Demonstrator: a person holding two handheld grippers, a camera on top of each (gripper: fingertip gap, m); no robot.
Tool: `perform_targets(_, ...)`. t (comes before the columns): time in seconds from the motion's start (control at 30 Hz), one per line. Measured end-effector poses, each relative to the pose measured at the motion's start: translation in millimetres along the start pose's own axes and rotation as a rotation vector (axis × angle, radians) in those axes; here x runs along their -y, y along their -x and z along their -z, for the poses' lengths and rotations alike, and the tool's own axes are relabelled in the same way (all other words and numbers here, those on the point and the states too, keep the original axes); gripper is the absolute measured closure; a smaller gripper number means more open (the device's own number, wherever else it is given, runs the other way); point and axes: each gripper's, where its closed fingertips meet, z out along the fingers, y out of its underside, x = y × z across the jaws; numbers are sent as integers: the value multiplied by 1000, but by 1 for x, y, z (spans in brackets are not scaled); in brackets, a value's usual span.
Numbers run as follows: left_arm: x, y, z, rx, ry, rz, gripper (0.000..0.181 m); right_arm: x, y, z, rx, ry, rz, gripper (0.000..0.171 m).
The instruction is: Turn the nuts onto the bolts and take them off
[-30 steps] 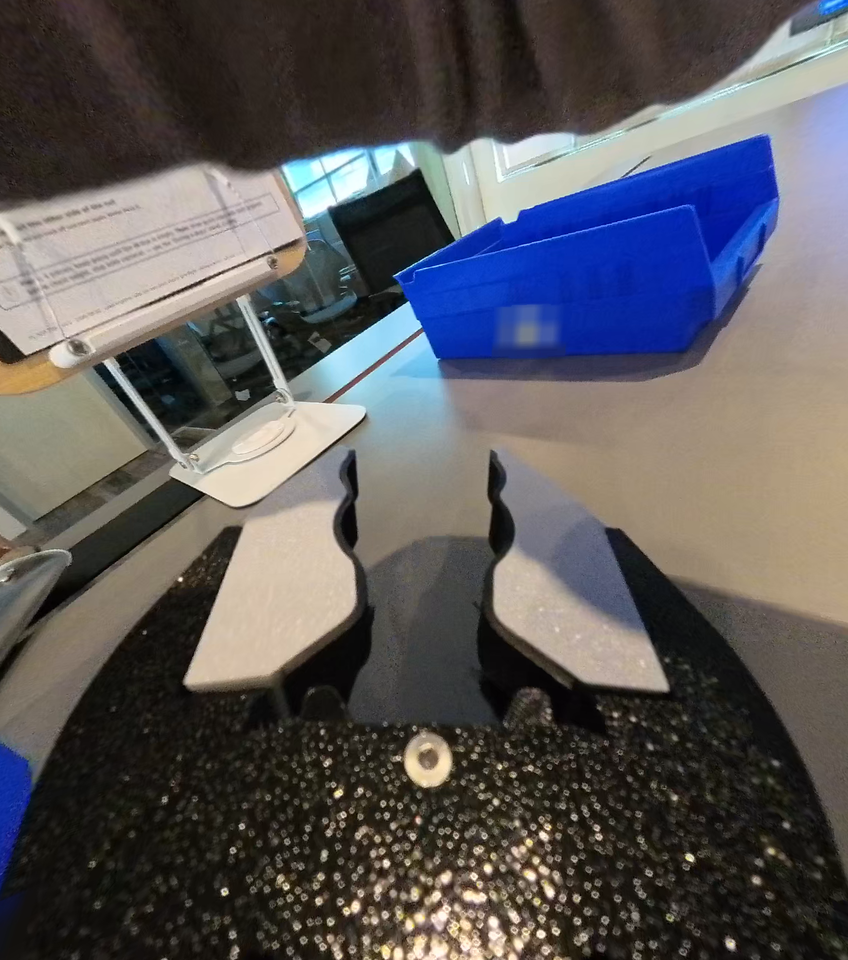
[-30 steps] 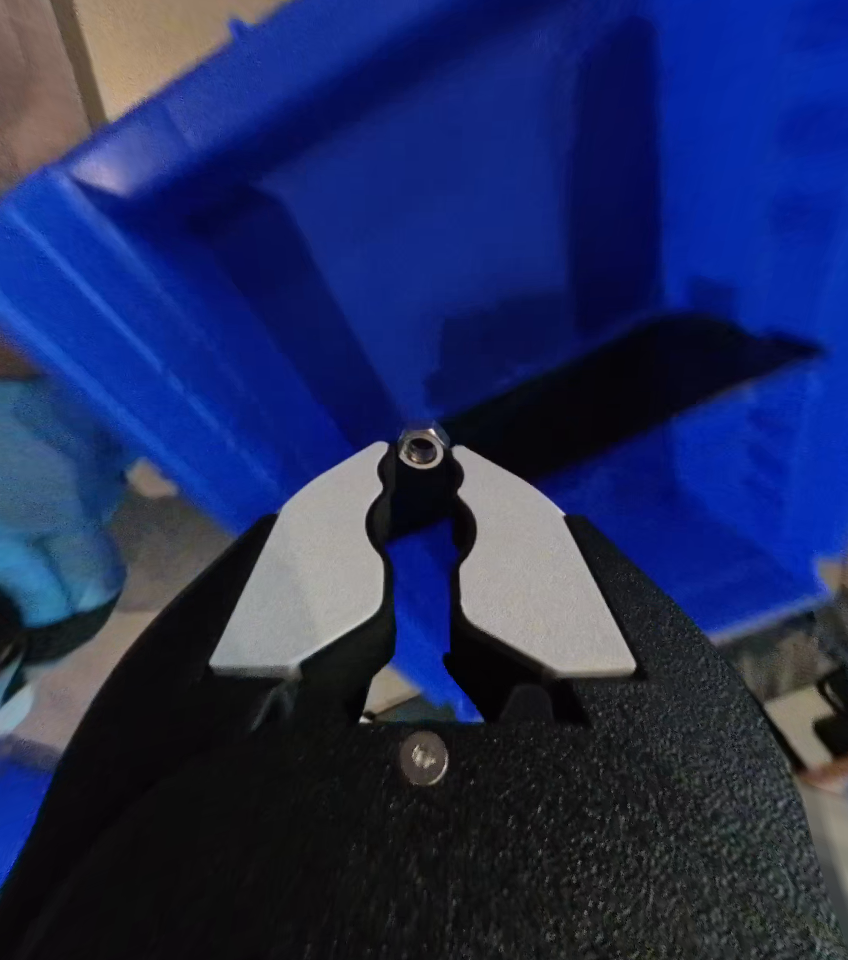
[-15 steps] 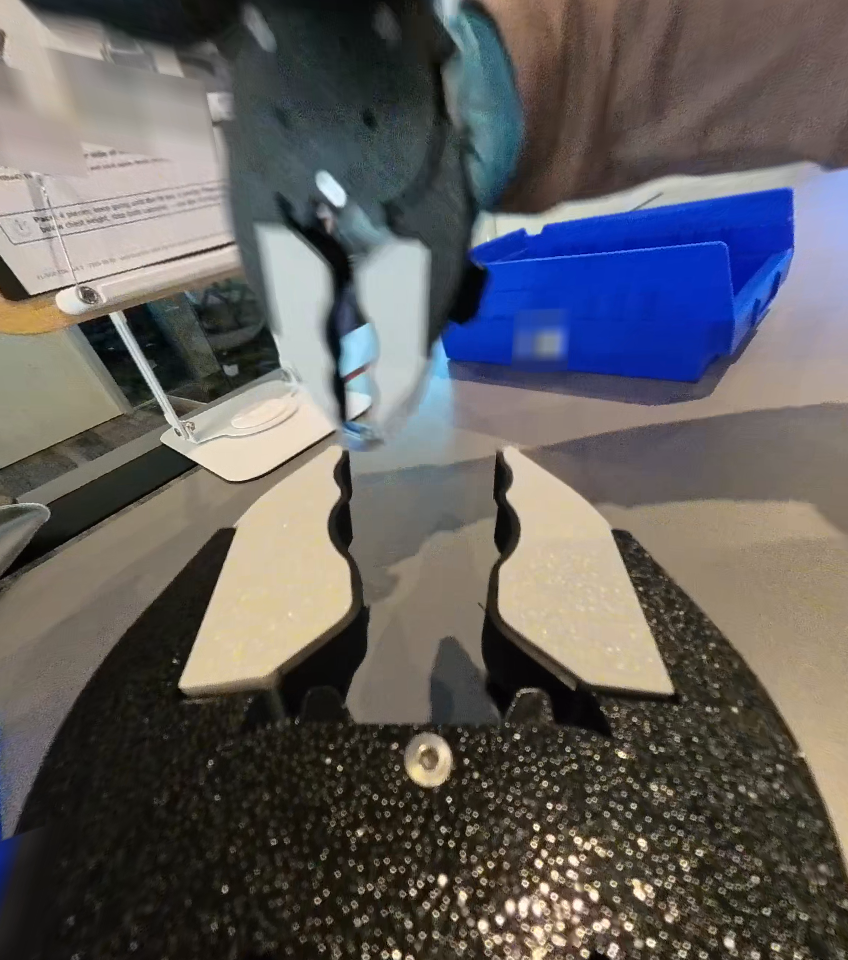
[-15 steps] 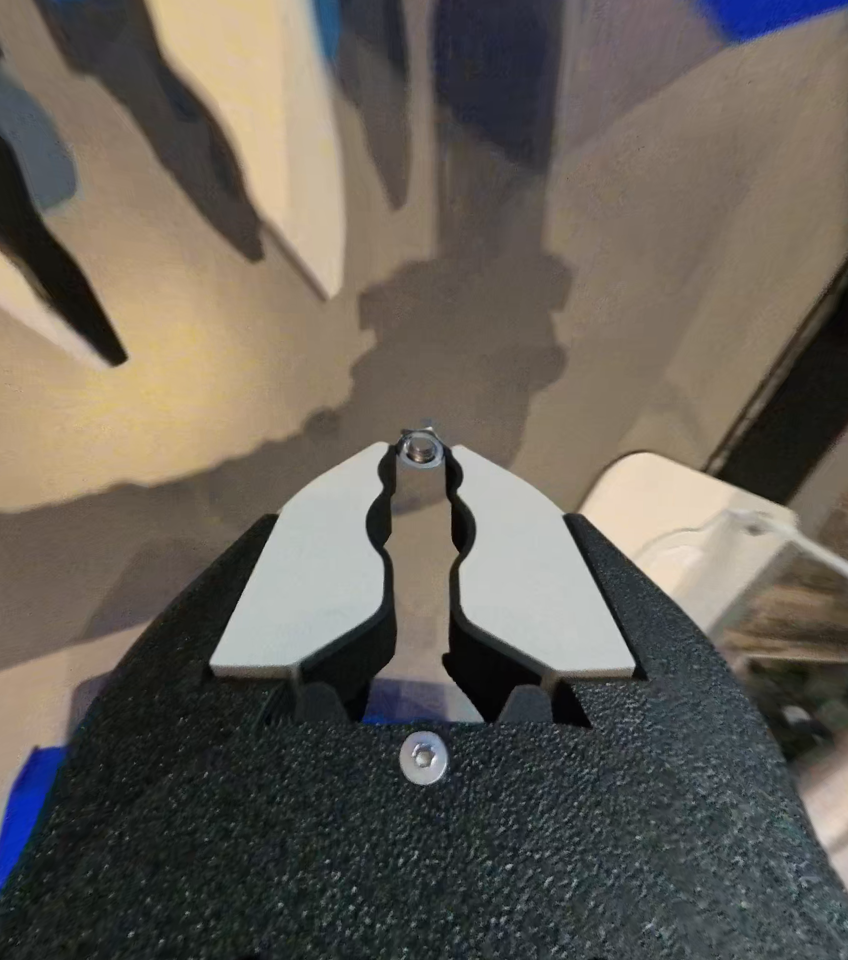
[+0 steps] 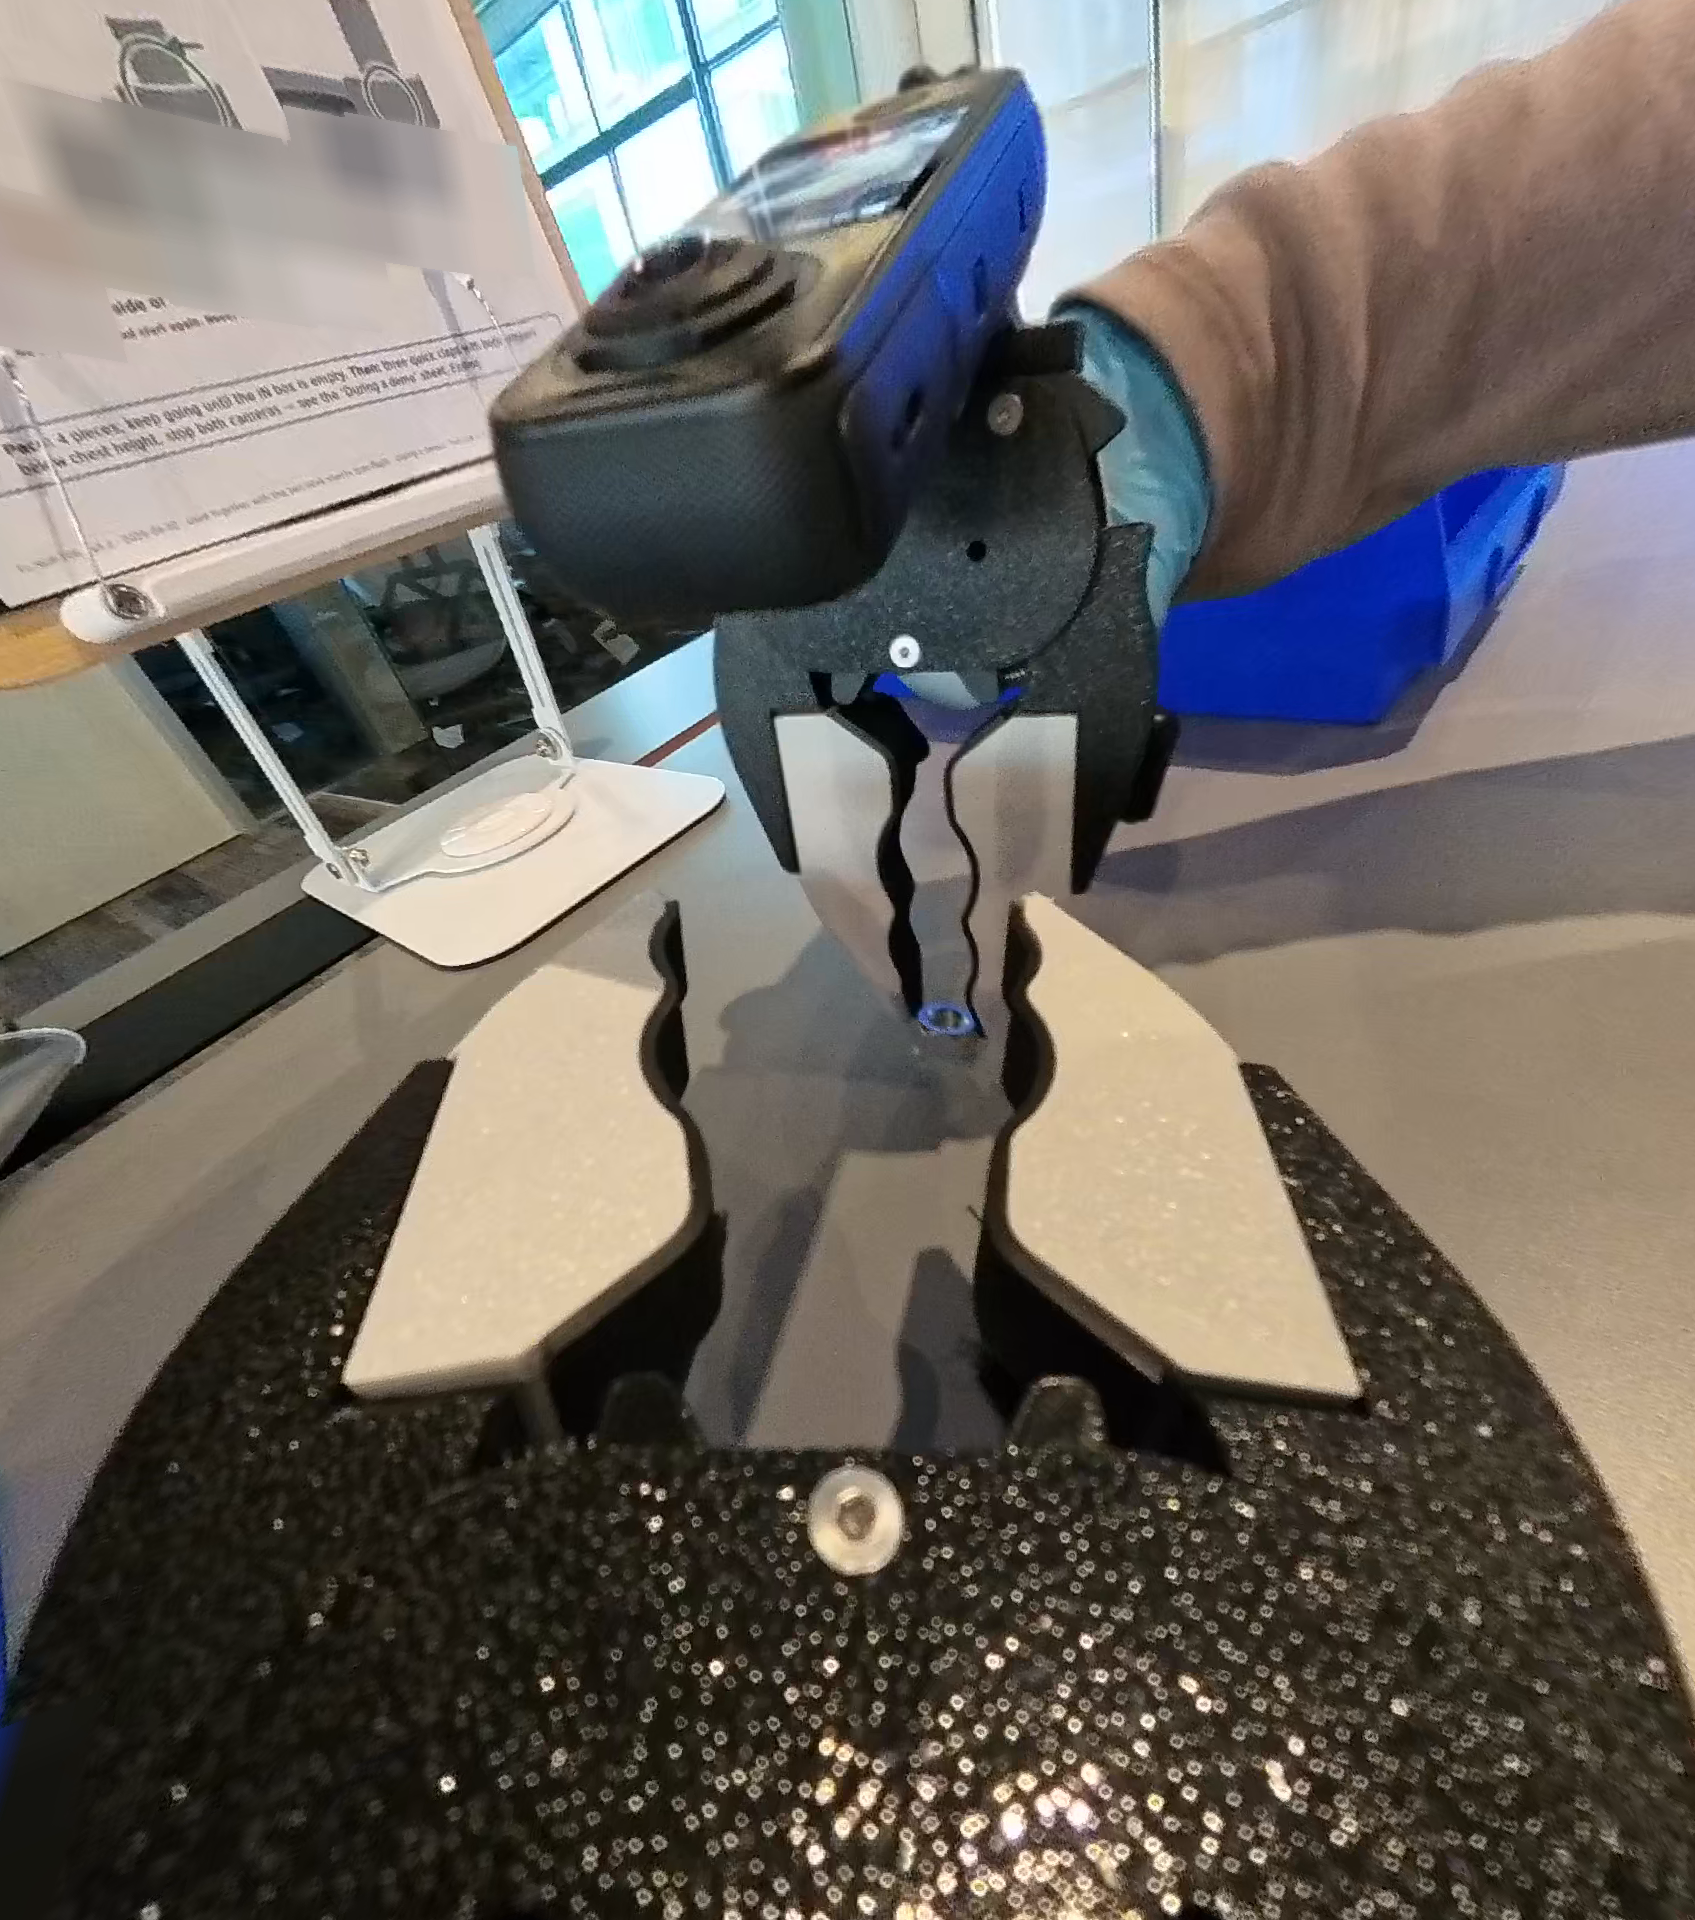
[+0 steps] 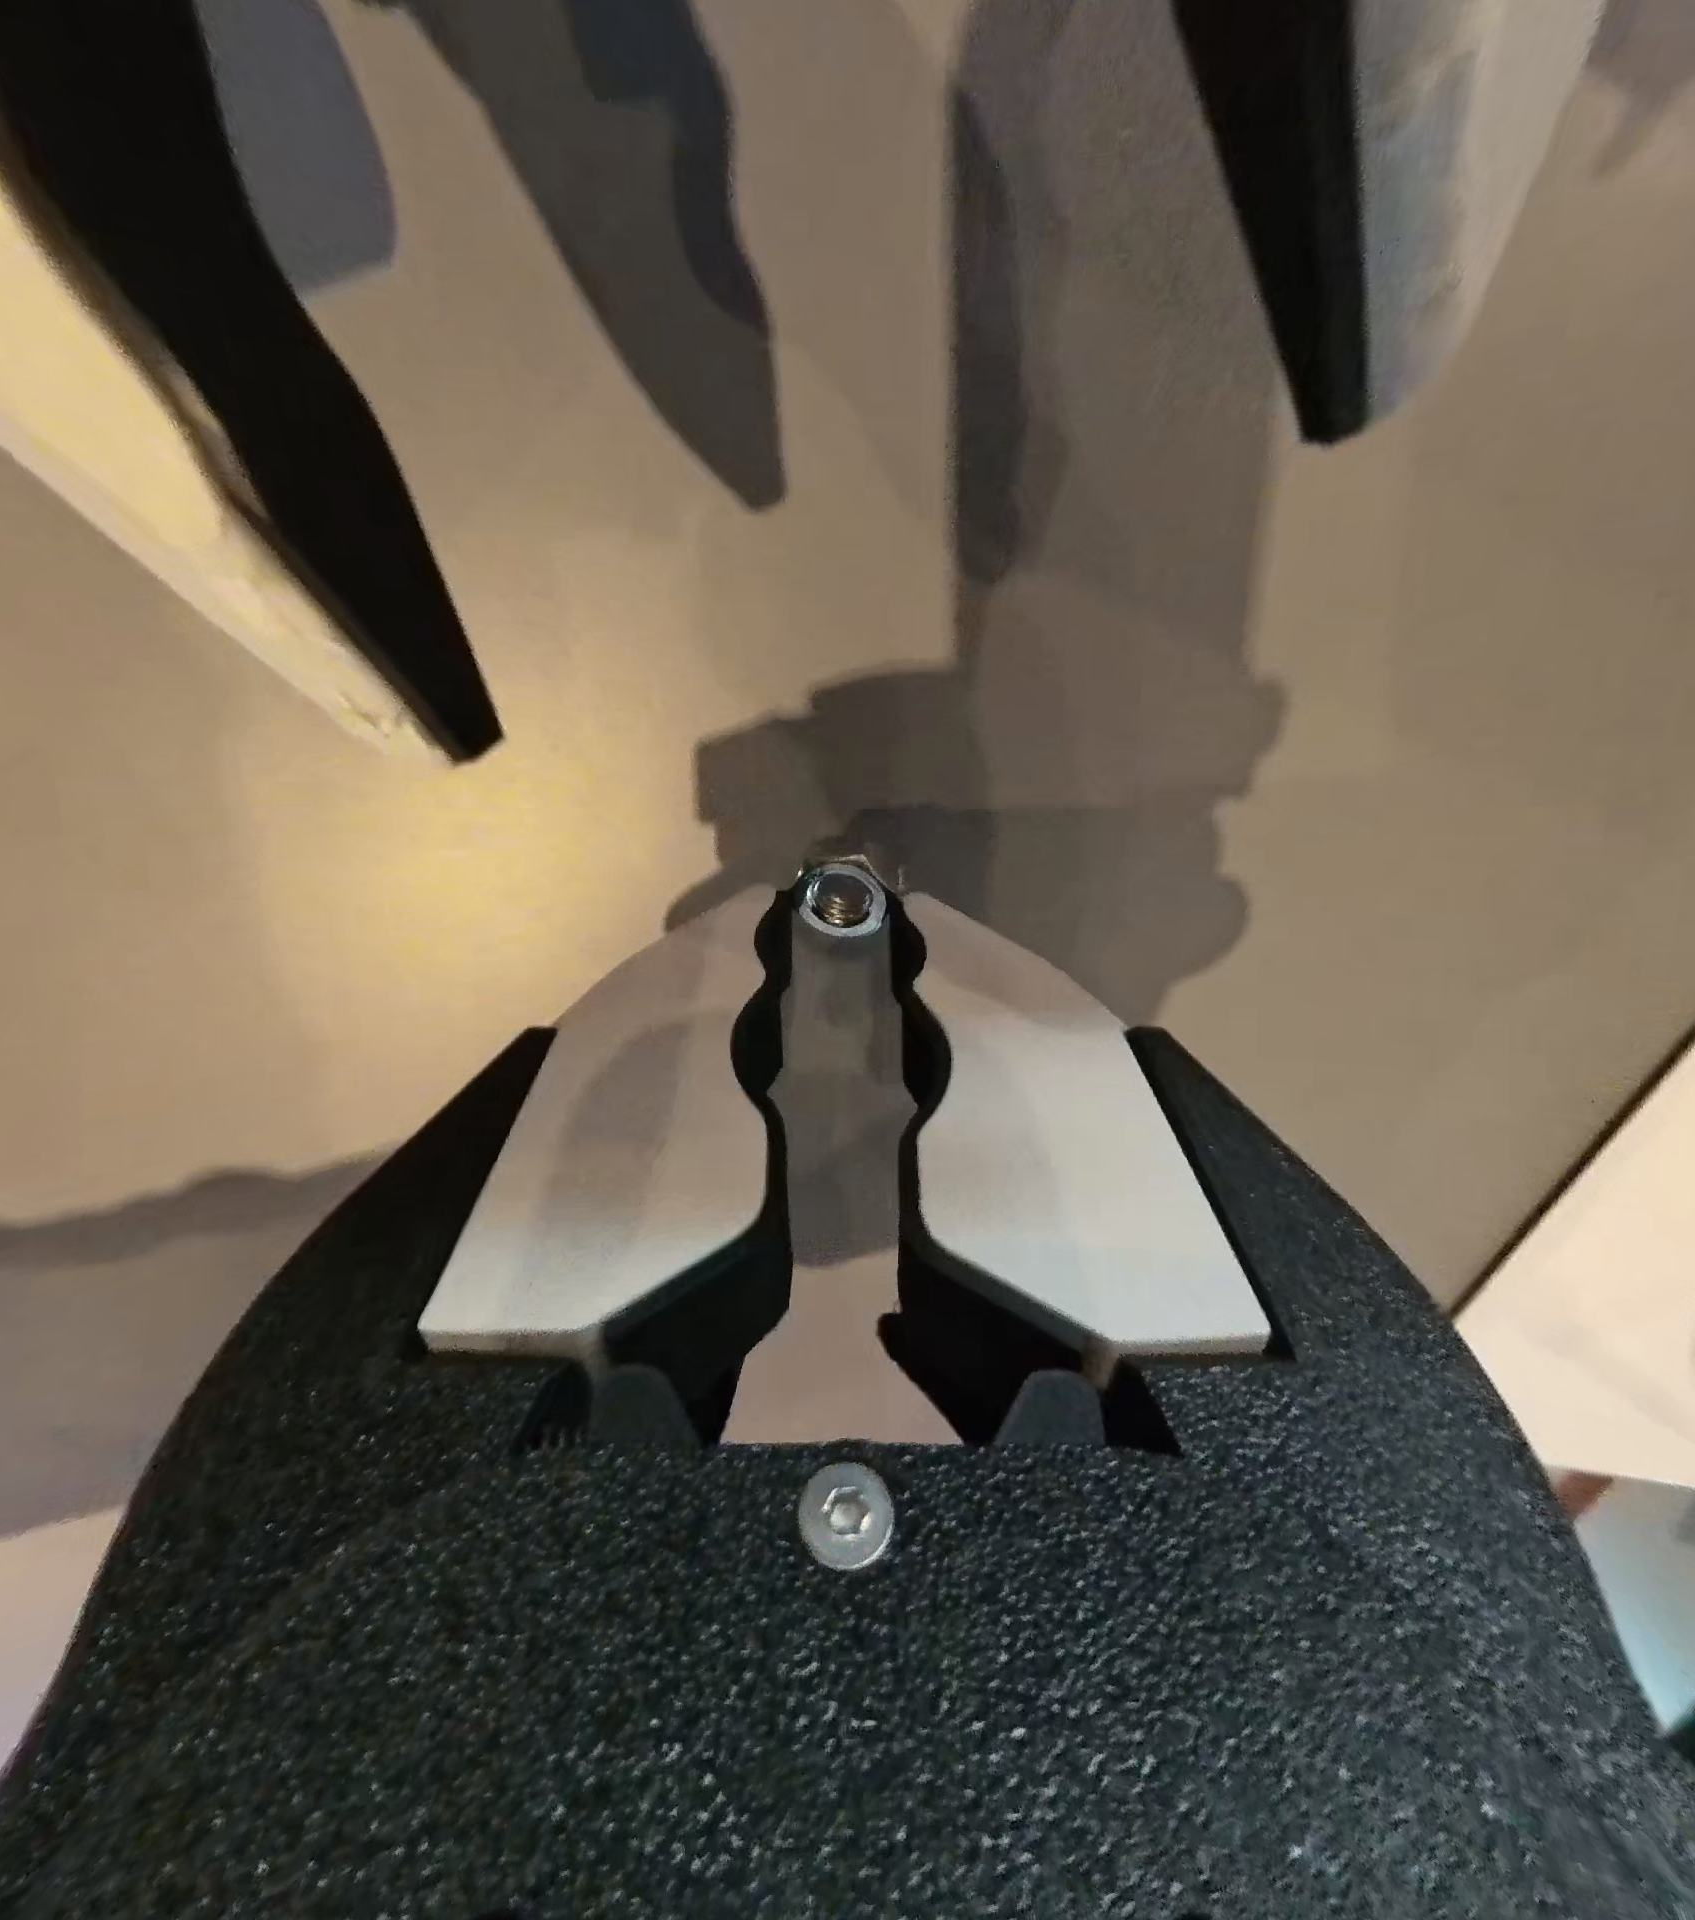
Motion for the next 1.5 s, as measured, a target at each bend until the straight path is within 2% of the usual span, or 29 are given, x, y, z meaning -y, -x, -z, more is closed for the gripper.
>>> perform_targets(0.1,0,1,0,-2,3,9,121,4,9,-1,64,-9,-29,151)
perform_targets(0.2,0,2,0,5,-2,16,121,1,9,2,73,-22,-49,141)
perform_targets(0.33,1,6,0,22,-8,29,121,-1,-18,30,-10,-99,-86,142)
perform_targets(0.4,1,6,0,24,-6,29,121,23,-45,63,-65,-229,-94,143)
perform_targets(0.47,0,5,0,22,-5,21,122,62,-74,99,-130,-345,-32,144)
perform_targets(0.57,1,3,0,20,-7,6,122,131,-102,123,-173,-353,166,147)
perform_targets(0.7,0,0,0,11,0,-14,123,204,-125,94,-117,-189,397,146)
perform_targets(0.8,-1,-2,-1,7,5,-27,124,223,-140,54,-52,-5,523,144)
perform_targets(0.9,-1,-3,-2,4,12,-32,124,233,-150,23,18,95,581,146)
perform_targets(1.13,0,4,-2,8,-1,26,125,240,-144,-14,172,132,760,145)
perform_targets(1.23,1,8,0,14,-16,58,126,238,-140,-26,219,152,799,139)
perform_targets(1.5,2,14,1,9,-30,122,127,265,-150,-49,174,35,829,136)
